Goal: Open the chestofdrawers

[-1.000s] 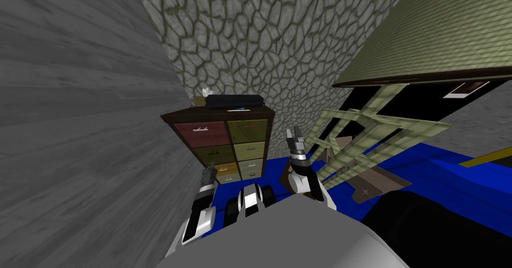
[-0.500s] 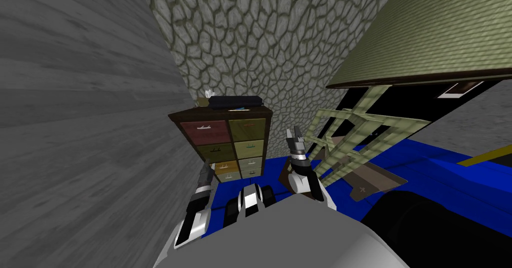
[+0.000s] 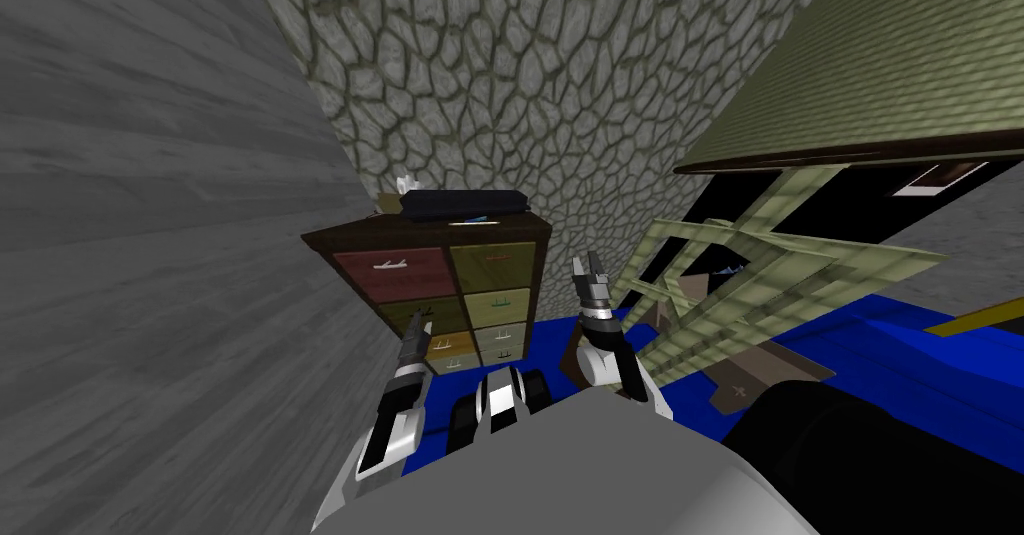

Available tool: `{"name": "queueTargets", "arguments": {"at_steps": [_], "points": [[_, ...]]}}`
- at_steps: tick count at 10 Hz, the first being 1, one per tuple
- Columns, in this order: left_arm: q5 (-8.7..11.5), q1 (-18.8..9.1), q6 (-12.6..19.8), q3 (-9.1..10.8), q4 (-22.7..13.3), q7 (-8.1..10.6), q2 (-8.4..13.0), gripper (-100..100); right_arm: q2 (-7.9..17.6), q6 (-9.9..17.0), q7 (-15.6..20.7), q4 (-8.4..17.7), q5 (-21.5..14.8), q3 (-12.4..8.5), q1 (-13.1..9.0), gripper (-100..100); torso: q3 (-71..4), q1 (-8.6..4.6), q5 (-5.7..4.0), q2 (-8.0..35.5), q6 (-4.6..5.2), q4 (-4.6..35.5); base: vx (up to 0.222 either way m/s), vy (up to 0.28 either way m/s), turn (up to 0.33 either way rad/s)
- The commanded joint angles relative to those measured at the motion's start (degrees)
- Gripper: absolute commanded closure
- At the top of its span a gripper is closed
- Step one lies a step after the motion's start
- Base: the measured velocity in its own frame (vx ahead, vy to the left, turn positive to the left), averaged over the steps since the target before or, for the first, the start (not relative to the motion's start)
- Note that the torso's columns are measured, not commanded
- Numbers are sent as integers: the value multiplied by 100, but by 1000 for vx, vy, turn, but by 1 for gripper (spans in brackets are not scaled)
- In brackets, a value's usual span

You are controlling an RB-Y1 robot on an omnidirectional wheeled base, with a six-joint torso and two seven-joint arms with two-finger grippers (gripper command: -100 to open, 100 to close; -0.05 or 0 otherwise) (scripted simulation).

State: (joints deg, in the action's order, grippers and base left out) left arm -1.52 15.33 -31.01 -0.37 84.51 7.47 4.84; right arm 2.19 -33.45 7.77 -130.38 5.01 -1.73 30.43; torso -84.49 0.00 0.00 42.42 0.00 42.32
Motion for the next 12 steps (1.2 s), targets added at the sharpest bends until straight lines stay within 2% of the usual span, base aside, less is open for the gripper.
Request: {"name": "queueTargets", "arguments": {"at_steps": [1, 2, 4, 5, 6, 8, 11, 12], "points": [[5, 4, 21, 2, 5, 4, -280, -100, 0, 0, 0, 0, 0, 0, -1, 0, 9, 8, 2, 15, -1, 4, 5, -2, -1], [2, -1, 22, 0, 8, -1, -218, -100, 0, 0, 0, 0, 0, 0, -2, 0, 11, 8, 3, 18, 0, 6, 0, 0, 0], [5, -38, 270, 22, 218, 13, -211, -100, 0, 0, 0, 1, 0, 0, -1, 0, -12, 1, 0, -21, 0, -4, 58, -4, -9], [6, -26, 204, 18, 176, 13, -208, -100, 0, 0, 0, 0, 0, 0, -1, 0, -22, 0, 0, -35, 0, -9, 34, 0, -2], [2, -4, 53, 2, 34, 0, -227, 100, 0, 0, 0, 0, 0, 0, -1, 0, -13, 0, 1, -19, -1, -6, -36, 1, 14], [0, 27, 181, -10, 218, 39, -185, 100, 0, 1, 0, 1, 0, 0, -2, 0, 0, 4, 6, -6, 4, -5, -68, 9, 13], [-4, 99, 278, -41, 391, 82, -145, 100, 0, 1, 0, 1, 0, 0, -4, 0, 14, -7, -3, 23, 1, 13, -195, 4, 19], [-6, 107, 276, -35, 339, 65, -154, 100, 0, 1, 0, 1, 0, 0, -4, 0, 6, -8, -9, 13, 1, 18, -93, 11, 0]]}}
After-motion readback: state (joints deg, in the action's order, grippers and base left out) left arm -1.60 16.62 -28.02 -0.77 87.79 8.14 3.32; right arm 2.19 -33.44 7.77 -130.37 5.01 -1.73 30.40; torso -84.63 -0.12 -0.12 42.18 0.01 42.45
